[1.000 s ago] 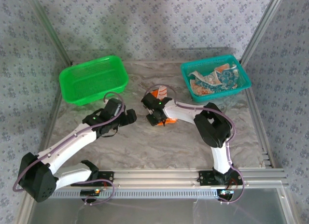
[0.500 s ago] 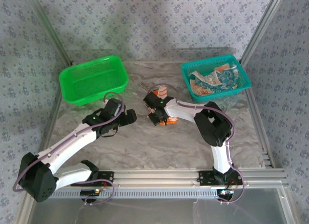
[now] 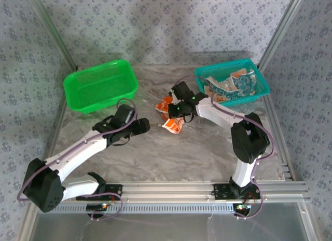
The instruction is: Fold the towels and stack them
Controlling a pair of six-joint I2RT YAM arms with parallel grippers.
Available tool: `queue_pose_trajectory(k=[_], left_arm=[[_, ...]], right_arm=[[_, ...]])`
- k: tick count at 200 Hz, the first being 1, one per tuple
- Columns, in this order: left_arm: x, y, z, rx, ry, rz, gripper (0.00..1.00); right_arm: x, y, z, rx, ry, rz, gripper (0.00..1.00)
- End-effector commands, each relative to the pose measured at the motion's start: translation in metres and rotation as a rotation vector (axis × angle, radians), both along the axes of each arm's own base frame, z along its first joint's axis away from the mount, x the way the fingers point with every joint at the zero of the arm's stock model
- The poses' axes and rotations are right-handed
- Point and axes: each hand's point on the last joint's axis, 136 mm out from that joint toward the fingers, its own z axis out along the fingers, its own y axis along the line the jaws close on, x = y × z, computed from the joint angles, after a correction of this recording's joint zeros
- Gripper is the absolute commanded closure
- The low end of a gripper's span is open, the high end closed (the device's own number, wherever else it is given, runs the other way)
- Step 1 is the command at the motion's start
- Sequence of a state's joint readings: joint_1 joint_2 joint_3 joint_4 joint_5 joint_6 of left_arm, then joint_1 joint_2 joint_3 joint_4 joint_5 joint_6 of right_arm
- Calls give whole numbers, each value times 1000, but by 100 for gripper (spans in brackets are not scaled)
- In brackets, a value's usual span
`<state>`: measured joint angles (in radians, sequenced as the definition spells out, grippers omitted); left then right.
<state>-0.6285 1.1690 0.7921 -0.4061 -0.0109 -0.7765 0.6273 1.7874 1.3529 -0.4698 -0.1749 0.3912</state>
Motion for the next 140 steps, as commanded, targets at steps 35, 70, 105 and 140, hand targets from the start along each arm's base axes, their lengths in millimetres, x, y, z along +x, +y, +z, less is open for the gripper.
queue_pose_trajectory(k=[35,70,105,140], left_arm=[[5,-38,-4,-77,-53,-168,42],[15,-57,-23,-49,-47,-247,48],[29,-80,-42,-66,-27,-307,48],[36,-106,-57,-103,19,-360,53]], right_arm=[[9,22,-37,46,128,-6,100],[16,28,-53,49,172,-11,100],[26,20,-50,77,172,-45,100],[28,13,-53,79,180,-63,100]])
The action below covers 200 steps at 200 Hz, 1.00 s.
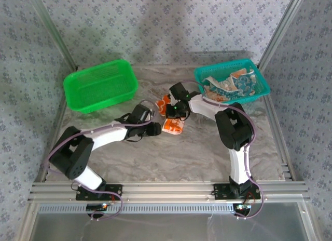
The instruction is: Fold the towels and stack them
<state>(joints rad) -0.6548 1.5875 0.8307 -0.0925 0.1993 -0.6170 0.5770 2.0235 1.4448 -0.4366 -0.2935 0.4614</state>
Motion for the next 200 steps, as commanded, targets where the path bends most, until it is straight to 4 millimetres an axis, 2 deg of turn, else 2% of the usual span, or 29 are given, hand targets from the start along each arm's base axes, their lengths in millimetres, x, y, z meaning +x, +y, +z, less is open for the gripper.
queue_pose_trajectory(k=[1,46,98,120,158,200], left_arm=[[14,-33,19,-91,-49,-76,53],[23,-51,3,-86,-29,-90,59],[29,-60,-16,-69,-8,-90,60],[30,-52,-23,-21,-12,-66,59],[37,-34,-24,68,-48,-24,56],[38,-35,-16,104,-99,-27,55]], right_arm=[[5,2,11,37,-3,-18,100],[7,1,9,56,9,-27,100],[9,1,12,65,6,-34,100],[9,0,13,68,7,-37,100],[9,0,13,68,6,-39,100],[9,1,13,74,6,-43,100]])
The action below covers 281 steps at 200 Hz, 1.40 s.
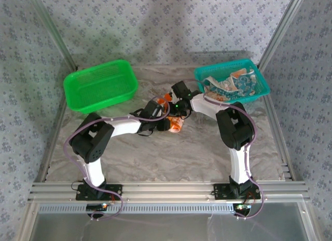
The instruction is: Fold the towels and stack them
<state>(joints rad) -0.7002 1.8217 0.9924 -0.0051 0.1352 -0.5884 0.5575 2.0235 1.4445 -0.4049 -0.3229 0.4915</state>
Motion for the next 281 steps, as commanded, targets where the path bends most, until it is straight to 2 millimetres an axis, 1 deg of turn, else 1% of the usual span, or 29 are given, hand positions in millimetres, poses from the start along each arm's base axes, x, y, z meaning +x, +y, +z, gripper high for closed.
queue_pose_trajectory(k=[1,21,27,36,44,48,72,101,138,157,183,212,238,262,281], left_arm=[[1,5,8,61,-45,3,55],[1,8,20,48,-75,13,56],[1,10,24,49,-85,18,56],[2,12,29,51,-98,20,55],[2,13,31,55,-104,21,55],[2,13,32,55,-105,21,55],[2,14,25,81,-87,17,54],[0,8,13,106,-58,-8,52],[-11,-6,-2,117,-24,-58,53],[-15,-9,-2,109,-20,-60,53],[-23,-8,-1,121,-14,-63,52],[-33,-4,-2,140,-9,-60,52],[-43,-4,-10,184,2,-74,51],[-48,-6,-15,227,6,-88,51],[-53,-2,-22,294,6,-97,54]], right_arm=[[0,1,9,30,3,-10,100],[0,1,10,35,5,-9,100],[0,1,10,37,5,-8,98],[1,1,13,45,-4,-8,93],[1,1,16,49,-10,-7,85],[1,1,16,50,-12,-7,83],[3,0,21,51,-24,-12,80],[5,-7,26,48,-38,-33,70],[8,-10,28,53,-49,-46,69],[7,-11,26,48,-45,-50,69],[6,-15,26,42,-46,-55,69],[10,-25,35,38,-75,-80,69],[15,-35,44,41,-98,-109,69],[16,-42,48,40,-114,-128,69],[17,-49,51,37,-123,-142,69]])
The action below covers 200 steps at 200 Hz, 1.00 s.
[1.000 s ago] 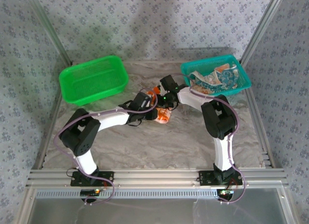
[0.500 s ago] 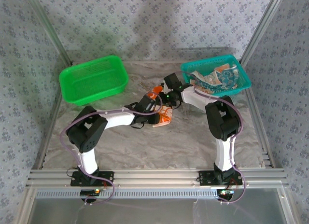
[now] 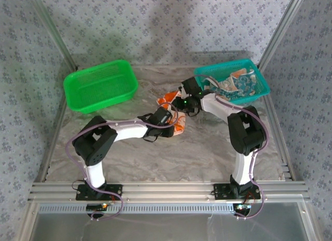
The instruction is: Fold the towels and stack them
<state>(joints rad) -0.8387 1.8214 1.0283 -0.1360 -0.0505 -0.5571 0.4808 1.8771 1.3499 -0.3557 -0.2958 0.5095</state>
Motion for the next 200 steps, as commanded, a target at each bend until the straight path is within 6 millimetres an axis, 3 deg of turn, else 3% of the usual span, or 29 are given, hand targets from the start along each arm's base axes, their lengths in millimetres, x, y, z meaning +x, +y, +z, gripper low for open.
queue_pose_trajectory(k=[1,21,48,65,116,164,200], left_arm=[[-23,8,-16,113,59,-31,54],[-30,12,-26,186,59,-44,61],[-34,25,-41,277,74,-26,100],[-33,38,-40,317,62,-3,100],[-36,77,-1,233,22,67,100],[-55,106,9,150,23,104,100],[-59,107,12,59,42,120,100]], right_arm=[[3,-9,14,3,-34,-38,69],[3,-16,18,2,-45,-55,69],[4,-21,23,0,-64,-65,69],[3,-21,24,0,-68,-62,68],[-18,3,11,-46,-53,56,69],[-44,47,-5,-98,-47,203,69],[-60,83,-15,-180,-75,322,68]])
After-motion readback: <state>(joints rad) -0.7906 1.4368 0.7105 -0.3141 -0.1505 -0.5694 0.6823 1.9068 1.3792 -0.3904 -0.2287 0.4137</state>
